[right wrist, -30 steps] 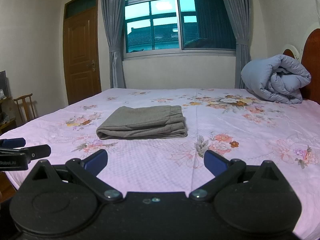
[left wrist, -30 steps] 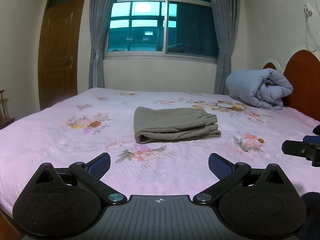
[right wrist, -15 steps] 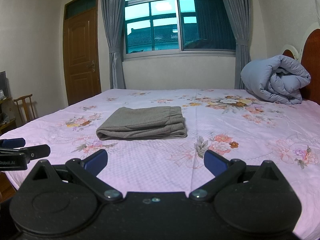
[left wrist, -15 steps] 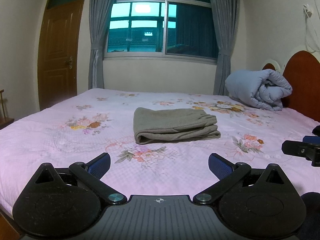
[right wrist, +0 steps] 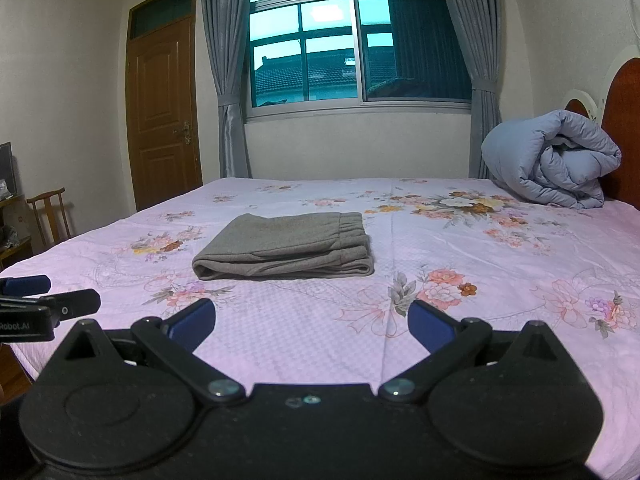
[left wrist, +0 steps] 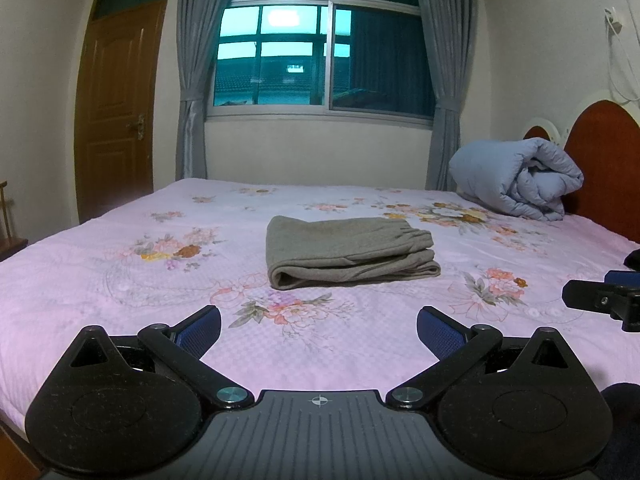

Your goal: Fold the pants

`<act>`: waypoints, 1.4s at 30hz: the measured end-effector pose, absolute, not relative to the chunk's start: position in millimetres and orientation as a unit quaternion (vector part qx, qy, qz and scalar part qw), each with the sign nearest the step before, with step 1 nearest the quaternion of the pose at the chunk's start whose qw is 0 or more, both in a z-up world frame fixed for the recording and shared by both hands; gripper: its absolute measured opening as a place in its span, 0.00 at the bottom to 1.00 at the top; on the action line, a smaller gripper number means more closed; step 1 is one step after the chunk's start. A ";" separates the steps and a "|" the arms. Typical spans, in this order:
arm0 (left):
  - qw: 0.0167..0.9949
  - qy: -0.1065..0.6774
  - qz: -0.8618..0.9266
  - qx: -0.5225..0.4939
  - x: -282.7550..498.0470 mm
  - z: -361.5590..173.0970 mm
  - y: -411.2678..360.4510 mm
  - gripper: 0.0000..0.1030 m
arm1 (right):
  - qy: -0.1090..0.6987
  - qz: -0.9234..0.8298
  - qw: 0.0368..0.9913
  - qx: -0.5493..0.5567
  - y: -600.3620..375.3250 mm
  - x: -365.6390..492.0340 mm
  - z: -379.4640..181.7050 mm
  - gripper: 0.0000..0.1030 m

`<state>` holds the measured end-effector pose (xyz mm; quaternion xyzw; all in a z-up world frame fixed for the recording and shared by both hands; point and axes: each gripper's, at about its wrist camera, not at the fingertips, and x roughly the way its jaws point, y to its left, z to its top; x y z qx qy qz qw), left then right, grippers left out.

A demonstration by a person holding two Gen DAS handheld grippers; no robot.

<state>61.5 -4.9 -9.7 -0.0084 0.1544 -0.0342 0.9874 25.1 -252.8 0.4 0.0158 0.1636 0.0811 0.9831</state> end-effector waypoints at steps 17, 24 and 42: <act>0.988 0.152 -0.039 -0.003 63.4 -8.6 -3.3 1.00 | 0.163 0.081 0.983 0.017 -252.5 25.3 0.1 0.94; 0.988 0.152 -0.040 -0.002 62.4 -8.7 -2.3 1.00 | 0.163 0.080 0.983 0.017 -252.3 25.2 0.2 0.94; 0.990 0.134 -0.051 0.009 59.1 -6.0 -4.7 1.00 | 0.164 0.080 0.983 0.017 -252.0 25.3 0.1 0.94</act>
